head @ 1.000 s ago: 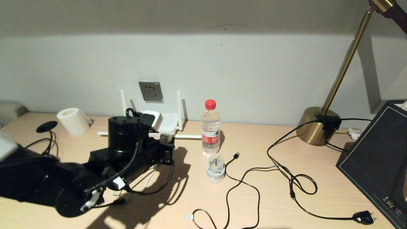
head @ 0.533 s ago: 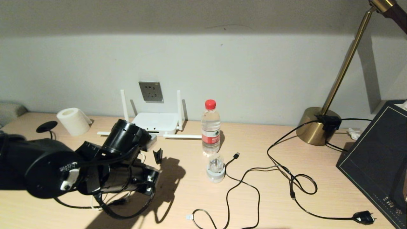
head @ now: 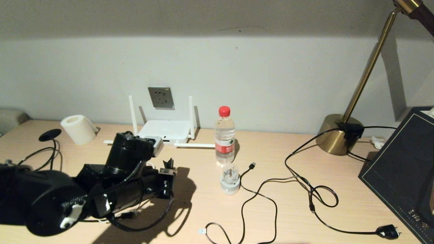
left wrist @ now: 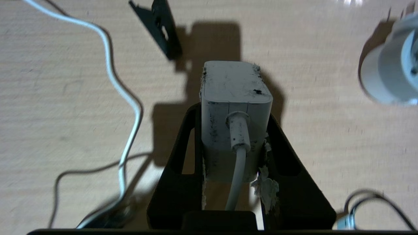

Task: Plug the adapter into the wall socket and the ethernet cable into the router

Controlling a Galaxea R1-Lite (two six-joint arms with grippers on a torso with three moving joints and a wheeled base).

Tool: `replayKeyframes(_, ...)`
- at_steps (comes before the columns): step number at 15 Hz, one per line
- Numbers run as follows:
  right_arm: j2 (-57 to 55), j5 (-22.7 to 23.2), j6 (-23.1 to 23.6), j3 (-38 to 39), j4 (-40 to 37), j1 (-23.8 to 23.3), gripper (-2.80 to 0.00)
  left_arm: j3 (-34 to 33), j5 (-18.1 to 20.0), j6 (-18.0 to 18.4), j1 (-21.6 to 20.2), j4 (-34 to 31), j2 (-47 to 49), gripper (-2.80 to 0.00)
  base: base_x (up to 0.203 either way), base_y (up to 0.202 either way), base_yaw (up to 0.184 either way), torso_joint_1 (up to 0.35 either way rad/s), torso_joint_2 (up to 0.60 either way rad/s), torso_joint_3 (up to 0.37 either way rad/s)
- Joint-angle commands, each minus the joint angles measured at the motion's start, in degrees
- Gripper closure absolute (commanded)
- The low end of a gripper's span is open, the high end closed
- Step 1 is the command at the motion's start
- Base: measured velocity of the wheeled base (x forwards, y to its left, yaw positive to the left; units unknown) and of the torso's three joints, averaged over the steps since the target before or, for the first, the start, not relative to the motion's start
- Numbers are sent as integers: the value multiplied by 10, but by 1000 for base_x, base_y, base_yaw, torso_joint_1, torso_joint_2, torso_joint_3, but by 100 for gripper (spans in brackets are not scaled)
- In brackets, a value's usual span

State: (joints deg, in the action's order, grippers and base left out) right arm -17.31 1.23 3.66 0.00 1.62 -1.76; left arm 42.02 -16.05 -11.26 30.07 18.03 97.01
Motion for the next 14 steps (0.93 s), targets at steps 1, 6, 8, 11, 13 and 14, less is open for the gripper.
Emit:
replayKeyframes(1, 0, 0, 0, 6, 0, 0, -280, -51, -3, -1, 1, 157, 38, 0, 0, 0, 0, 0, 0, 0)
replayKeyframes(6, 1, 0, -1, 6, 0, 0, -280, -110, -33, 16, 10, 471, 162, 0, 0, 0, 0, 0, 0, 0)
replayKeyframes(8, 1, 0, -1, 6, 0, 0, -280, -97, -38, 21, 6, 530, 202, 0, 0, 0, 0, 0, 0, 0)
replayKeyframes(11, 3, 0, -1, 6, 0, 0, -280, -47, -40, 34, -14, 537, 229, 0, 0, 0, 0, 0, 0, 0)
replayKeyframes(13, 8, 0, -1, 6, 0, 0, -280, -32, -40, 44, -18, 539, 259, 0, 0, 0, 0, 0, 0, 0)
replayKeyframes(14, 10, 0, -1, 6, 0, 0, -280, -22, -40, 45, -18, 541, 272, 0, 0, 0, 0, 0, 0, 0)
